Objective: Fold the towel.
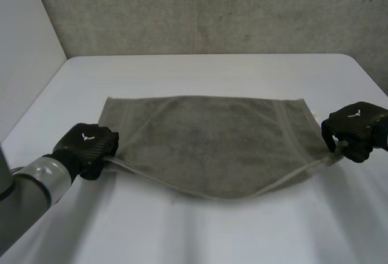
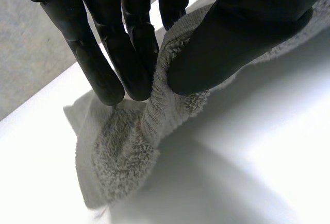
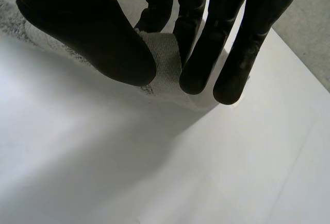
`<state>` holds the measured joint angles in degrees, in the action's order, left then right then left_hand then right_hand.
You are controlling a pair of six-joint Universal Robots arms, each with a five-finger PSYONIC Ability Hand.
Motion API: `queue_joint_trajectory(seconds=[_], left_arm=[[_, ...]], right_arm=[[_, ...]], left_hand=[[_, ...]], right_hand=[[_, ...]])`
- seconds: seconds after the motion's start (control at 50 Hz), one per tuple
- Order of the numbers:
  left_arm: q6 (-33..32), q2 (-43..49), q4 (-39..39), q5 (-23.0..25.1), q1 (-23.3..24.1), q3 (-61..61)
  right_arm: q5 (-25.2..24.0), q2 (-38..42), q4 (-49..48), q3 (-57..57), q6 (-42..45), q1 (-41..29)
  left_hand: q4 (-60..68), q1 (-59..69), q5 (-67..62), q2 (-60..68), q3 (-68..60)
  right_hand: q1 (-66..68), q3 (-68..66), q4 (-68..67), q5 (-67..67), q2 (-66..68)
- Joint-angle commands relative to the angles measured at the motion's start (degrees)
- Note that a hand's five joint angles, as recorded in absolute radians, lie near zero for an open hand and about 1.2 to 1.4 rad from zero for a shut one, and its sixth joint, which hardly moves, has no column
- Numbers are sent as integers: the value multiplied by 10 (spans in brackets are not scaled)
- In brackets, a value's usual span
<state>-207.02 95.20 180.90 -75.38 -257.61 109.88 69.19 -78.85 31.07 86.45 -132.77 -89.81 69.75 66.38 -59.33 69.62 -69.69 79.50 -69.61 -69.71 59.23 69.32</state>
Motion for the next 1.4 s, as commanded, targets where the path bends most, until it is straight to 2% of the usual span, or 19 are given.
queue_joint_trajectory(seconds=[0.02, 0.06, 0.12, 0.22, 0.24, 0.28, 0.34, 0.44, 0.62, 0.72, 0.9, 0.98, 1.12, 1.14, 1.16, 1.18, 1.2, 1.32, 1.4], left_arm=[[0, -31, -27, 47, -3, -7], [-1, 21, -21, 46, -8, -53], [-1, 60, -21, 46, -8, -85], [-39, 211, -27, 45, -6, -248], [-39, 212, -27, 45, -6, -249], [-54, 288, -31, 44, -5, -336], [-56, 323, -34, 44, -4, -382], [-53, 436, -67, 34, -2, -554], [-56, 547, -97, 33, 2, -711], [-56, 602, -118, 33, 3, -802], [-56, 643, -116, 37, 4, -861], [-56, 668, -115, 33, 4, -904], [-55, 688, -116, 32, 5, -931], [-55, 689, -117, 32, 7, -929], [-55, 689, -117, 32, 7, -929], [-55, 689, -117, 31, 11, -927], [-55, 688, -117, 30, 18, -926], [-53, 677, -115, 30, 33, -925], [-50, 645, -119, 29, 33, -924]], right_arm=[[-23, -2, -19, -22, 2, 3], [-26, 48, -56, -51, -22, -2], [-25, 80, -74, -77, -41, -2], [-18, 199, -113, -189, -111, -33], [-18, 200, -113, -190, -111, -33], [-3, 262, -135, -260, -148, -56], [9, 288, -146, -293, -166, -62], [70, 378, -202, -400, -220, -81], [89, 440, -271, -468, -249, -95], [116, 470, -305, -498, -248, -105], [142, 498, -317, -523, -245, -113], [172, 503, -327, -525, -244, -115], [173, 514, -342, -538, -243, -115], [173, 519, -339, -548, -243, -115], [173, 519, -339, -548, -243, -115], [172, 521, -334, -554, -243, -115], [174, 523, -329, -559, -242, -115], [174, 515, -314, -576, -243, -116], [173, 474, -304, -568, -246, -116]], left_hand=[[102, 136, -107, 104, -103], [102, 136, -107, 104, -103], [102, 136, -107, 104, -103], [102, 136, -107, 104, -103], [102, 136, -107, 104, -103], [102, 136, -107, 104, -103], [102, 136, -107, 104, -103], [102, 136, -107, 104, -103], [102, 136, -107, 104, -103], [102, 136, -107, 104, -103], [102, 136, -107, 104, -103], [102, 136, -107, 104, -103], [102, 136, -107, 104, -103], [34, 68, -39, 36, -35], [34, 67, -38, 35, -34], [-313, -279, 308, -311, 312], [-598, -564, 593, -596, 597], [-598, -564, 593, -596, 597], [-598, -564, 593, -596, 597]], right_hand=[[5, -104, -103, 108, 107], [5, -104, -103, 108, 107], [5, -104, -103, 108, 107], [5, -104, -103, 108, 107], [5, -104, -103, 108, 107], [5, -104, -103, 108, 107], [5, -104, -103, 108, 107], [5, -104, -103, 108, 107], [5, -104, -103, 108, 107], [5, -104, -103, 108, 107], [5, -104, -103, 108, 107], [5, -104, -103, 108, 107], [5, -104, -103, 108, 107], [5, -104, -103, 108, 107], [5, -104, -103, 108, 107], [-352, 254, 255, -250, -251], [-695, 596, 597, -592, -593], [-695, 596, 597, -592, -593], [-695, 596, 597, -592, -593]])
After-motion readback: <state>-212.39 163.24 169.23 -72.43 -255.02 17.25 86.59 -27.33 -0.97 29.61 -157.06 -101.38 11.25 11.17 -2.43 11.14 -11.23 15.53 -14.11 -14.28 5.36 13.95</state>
